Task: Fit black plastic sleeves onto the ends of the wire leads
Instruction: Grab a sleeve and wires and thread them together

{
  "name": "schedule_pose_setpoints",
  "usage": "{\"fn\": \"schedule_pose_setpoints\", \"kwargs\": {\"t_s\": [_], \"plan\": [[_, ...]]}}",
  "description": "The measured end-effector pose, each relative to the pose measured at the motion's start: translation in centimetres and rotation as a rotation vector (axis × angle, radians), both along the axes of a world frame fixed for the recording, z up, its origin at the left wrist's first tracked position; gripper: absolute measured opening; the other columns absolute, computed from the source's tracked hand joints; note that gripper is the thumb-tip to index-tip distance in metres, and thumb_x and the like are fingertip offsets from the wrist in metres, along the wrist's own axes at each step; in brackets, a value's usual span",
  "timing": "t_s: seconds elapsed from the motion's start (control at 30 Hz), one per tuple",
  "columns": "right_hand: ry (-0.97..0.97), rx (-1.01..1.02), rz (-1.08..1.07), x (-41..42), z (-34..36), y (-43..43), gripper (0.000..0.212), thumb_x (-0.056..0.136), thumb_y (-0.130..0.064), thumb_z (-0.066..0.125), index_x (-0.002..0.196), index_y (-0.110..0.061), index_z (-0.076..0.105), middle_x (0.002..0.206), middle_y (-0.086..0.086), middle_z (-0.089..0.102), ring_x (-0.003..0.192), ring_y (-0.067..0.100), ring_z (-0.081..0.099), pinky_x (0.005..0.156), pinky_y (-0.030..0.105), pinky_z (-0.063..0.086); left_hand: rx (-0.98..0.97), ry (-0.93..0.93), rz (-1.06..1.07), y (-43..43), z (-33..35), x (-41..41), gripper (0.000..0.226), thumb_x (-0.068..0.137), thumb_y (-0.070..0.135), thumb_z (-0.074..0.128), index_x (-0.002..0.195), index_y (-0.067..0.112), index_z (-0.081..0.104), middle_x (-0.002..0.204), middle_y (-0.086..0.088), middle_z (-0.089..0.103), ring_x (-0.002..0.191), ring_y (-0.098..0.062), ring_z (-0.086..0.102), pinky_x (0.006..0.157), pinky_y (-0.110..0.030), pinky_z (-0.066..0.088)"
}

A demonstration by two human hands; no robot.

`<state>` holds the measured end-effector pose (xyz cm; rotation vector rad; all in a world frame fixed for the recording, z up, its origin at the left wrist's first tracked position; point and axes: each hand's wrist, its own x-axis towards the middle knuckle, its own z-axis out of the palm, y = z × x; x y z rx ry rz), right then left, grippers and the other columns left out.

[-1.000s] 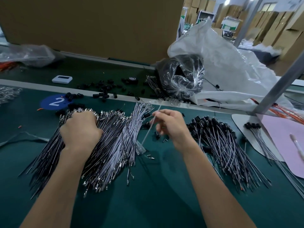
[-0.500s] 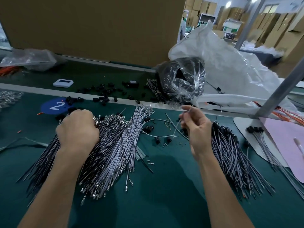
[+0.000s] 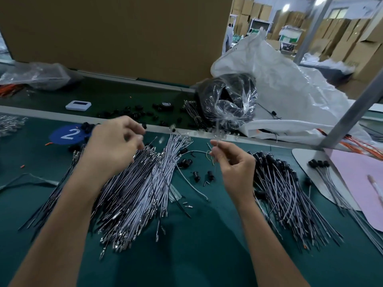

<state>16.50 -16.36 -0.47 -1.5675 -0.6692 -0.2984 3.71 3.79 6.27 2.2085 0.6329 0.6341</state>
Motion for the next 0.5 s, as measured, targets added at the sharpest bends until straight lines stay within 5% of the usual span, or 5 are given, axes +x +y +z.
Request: {"fn": "schedule_pose_setpoints", "kwargs": {"t_s": [0.13,0.27,0.4,0.5], "plan": [[-0.115,-0.143,0.007,-0.3,-0.7,0.8,0.016,0.082,-0.005,0.074,0.096,-0.012,0.077,0.089,-0.005,0.074,0.084,0.004,0.067,0.074,0.012,0.049,0.333,0.244,-0.015,-1.0,-1.3,2.2,0.017,0.09,0.018,0.067,0.081,0.032,0.07,0.089,0.006,0.072,0.085,-0.017,0.066,0.079,-0.032,0.053],[-0.098,-0.229,-0.021,-0.4,-1.5,1.1,0.014,0.082,-0.006,0.075,0.094,-0.013,0.078,0.084,-0.008,0.071,0.081,0.004,0.064,0.073,0.011,0.047,0.532,0.444,0.052,-1.3,-2.2,3.1,0.023,0.089,0.009,0.063,0.093,0.029,0.075,0.1,-0.002,0.071,0.089,-0.026,0.066,0.071,-0.033,0.047],[-0.147,-0.14,-0.13,-0.5,-1.3,1.0,0.013,0.085,-0.007,0.072,0.096,-0.01,0.076,0.085,-0.006,0.07,0.081,0.004,0.064,0.073,0.008,0.046,0.579,-0.143,0.261,-0.7,-2.4,2.2,0.02,0.091,0.003,0.063,0.105,0.012,0.074,0.095,-0.012,0.074,0.08,-0.033,0.064,0.072,-0.04,0.047],[-0.141,-0.085,-0.127,-0.9,-0.9,1.2,0.016,0.086,-0.008,0.071,0.1,-0.015,0.075,0.089,-0.01,0.071,0.088,0.005,0.066,0.079,0.014,0.049,0.698,-0.248,0.123,-0.9,-1.9,2.4,0.018,0.086,0.006,0.071,0.1,0.014,0.075,0.088,-0.006,0.075,0.076,-0.026,0.06,0.079,-0.037,0.032]]}}
